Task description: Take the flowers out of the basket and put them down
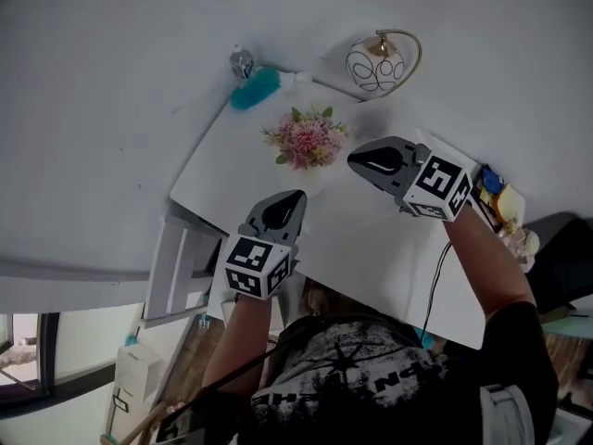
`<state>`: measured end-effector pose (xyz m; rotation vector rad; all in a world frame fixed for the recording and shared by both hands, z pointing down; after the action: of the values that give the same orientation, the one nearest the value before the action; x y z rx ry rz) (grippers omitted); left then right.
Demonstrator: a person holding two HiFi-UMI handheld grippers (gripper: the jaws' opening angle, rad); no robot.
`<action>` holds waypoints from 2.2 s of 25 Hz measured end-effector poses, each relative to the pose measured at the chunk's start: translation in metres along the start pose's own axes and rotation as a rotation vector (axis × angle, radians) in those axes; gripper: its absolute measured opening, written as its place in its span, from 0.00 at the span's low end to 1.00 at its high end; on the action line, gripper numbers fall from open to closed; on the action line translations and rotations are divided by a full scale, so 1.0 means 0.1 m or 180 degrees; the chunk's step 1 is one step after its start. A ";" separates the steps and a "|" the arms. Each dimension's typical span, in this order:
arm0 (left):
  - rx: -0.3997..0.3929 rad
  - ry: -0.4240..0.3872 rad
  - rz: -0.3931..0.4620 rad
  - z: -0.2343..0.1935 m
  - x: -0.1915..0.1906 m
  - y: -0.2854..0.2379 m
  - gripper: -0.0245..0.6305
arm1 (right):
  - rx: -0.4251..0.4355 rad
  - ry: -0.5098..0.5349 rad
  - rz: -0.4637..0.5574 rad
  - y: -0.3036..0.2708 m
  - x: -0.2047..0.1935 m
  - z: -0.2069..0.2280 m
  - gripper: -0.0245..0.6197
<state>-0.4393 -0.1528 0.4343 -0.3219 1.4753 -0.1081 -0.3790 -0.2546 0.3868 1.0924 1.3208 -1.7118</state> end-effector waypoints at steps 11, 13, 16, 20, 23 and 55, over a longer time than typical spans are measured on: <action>-0.0107 0.0042 -0.0058 -0.10 -0.09 -0.15 0.06 | 0.0280 -0.0031 -0.0632 -0.56 -0.64 0.35 0.07; -0.0134 0.0050 -0.0065 -0.09 -0.10 -0.18 0.06 | 0.0305 -0.0092 -0.0680 -0.64 -0.72 0.38 0.07; -0.0182 0.0072 -0.0076 -0.08 -0.14 -0.21 0.06 | 0.0270 -0.0282 -0.0641 -0.73 -0.79 0.47 0.21; -0.0197 0.0109 -0.0051 -0.11 -0.15 -0.21 0.06 | 0.0218 -0.0451 -0.0558 -0.89 -0.80 0.56 0.45; -0.0184 0.0130 -0.0021 -0.13 -0.15 -0.24 0.06 | 0.0315 -0.0658 -0.0446 -1.05 -0.77 0.58 0.53; -0.0160 0.0089 0.0084 -0.11 -0.05 -0.25 0.06 | 0.0588 -0.0570 -0.0096 -1.25 -0.51 0.43 0.56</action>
<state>-0.4471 -0.1767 0.4457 -0.3426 1.5113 -0.0545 -0.4789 -0.2655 0.4861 0.9974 1.0902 -1.9362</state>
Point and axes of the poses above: the fingertips, and each gripper's own axes: y backward along the fingers, z to its right, x out of its top, the point moved 2 cm from there along y, backward along the fingers, and after that the axes turned 15 degrees about -y, right-handed, at the moved point
